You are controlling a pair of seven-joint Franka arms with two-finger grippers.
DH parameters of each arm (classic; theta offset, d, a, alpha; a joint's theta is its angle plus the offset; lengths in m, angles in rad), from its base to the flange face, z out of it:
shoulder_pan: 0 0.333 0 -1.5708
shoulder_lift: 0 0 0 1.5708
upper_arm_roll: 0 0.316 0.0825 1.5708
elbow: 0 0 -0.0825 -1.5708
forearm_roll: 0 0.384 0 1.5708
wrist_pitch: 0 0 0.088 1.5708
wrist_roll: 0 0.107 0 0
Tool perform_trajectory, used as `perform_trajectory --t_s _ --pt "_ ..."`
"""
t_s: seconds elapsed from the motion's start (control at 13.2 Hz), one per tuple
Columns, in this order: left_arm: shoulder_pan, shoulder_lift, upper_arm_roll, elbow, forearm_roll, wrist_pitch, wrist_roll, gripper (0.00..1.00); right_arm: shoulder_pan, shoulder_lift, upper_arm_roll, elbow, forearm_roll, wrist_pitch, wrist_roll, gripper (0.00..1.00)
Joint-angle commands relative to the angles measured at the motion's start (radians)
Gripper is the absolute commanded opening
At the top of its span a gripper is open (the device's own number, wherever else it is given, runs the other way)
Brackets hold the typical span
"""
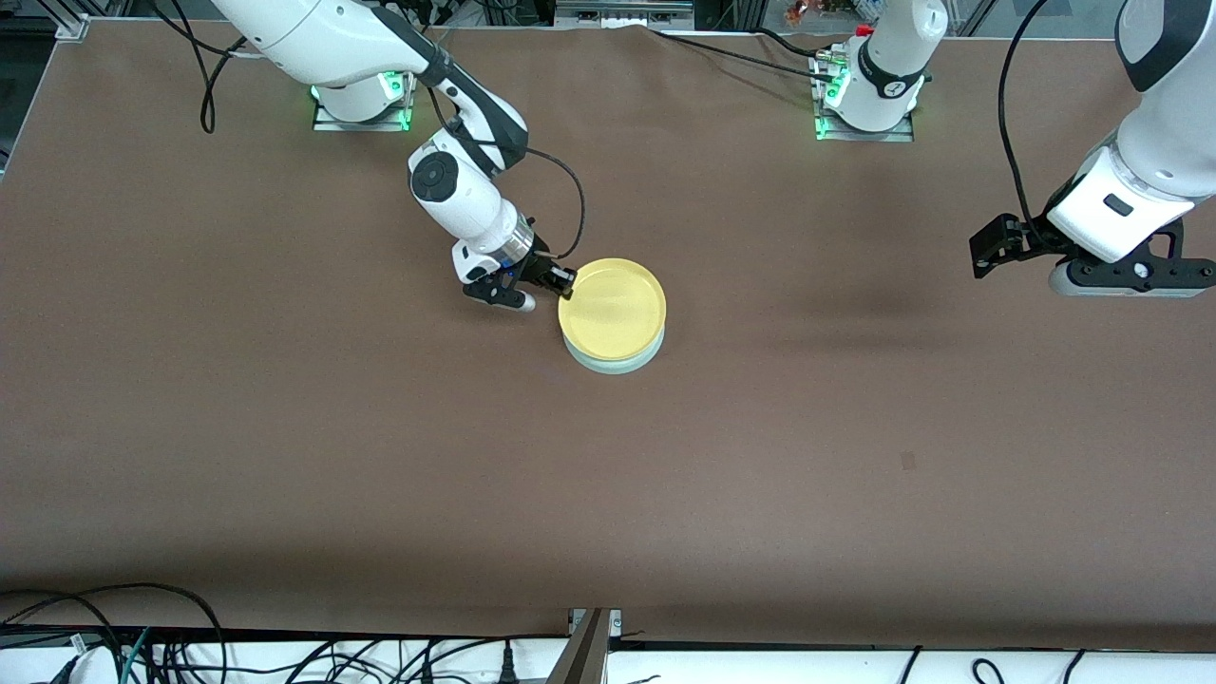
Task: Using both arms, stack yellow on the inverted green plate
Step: 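Lower the yellow plate onto the green plate and open the right gripper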
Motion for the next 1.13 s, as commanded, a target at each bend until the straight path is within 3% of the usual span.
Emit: perform_trajectory --t_s 0.0,0.23,0.3,0.53,0.61,0.68,0.76,1.06 --pt "0.004 -0.011 0.001 0.002 -0.001 -0.017 0.002 1.0 0.056 0.008 -0.046 -0.007 0.003 0.044 0.014 0.0" --pt "0.004 -0.013 -0.001 0.002 -0.001 -0.022 0.004 1.0 0.056 0.014 -0.046 -0.006 0.003 0.044 0.012 0.0" --pt "0.003 -0.013 -0.001 0.002 -0.001 -0.022 0.004 1.0 0.056 0.014 -0.046 -0.003 0.005 0.044 0.014 0.07" --pt "-0.002 -0.013 -0.001 0.002 -0.001 -0.023 0.004 1.0 0.055 0.014 -0.046 0.002 0.005 0.04 0.014 0.59" --pt "-0.003 -0.013 -0.001 0.002 -0.001 -0.023 0.005 1.0 0.056 0.014 -0.046 0.002 0.005 0.038 0.014 0.69" --pt "-0.003 -0.013 -0.001 0.002 -0.001 -0.023 0.005 1.0 0.055 0.014 -0.046 0.003 0.005 0.037 0.014 0.95" --pt "-0.006 -0.013 -0.002 0.004 -0.001 -0.023 0.004 1.0 0.054 0.011 -0.046 0.003 0.006 0.035 0.014 0.99" --pt "-0.006 -0.013 -0.045 0.004 0.0 -0.051 0.002 1.0 0.053 -0.062 -0.046 0.013 0.008 -0.057 0.038 1.0"
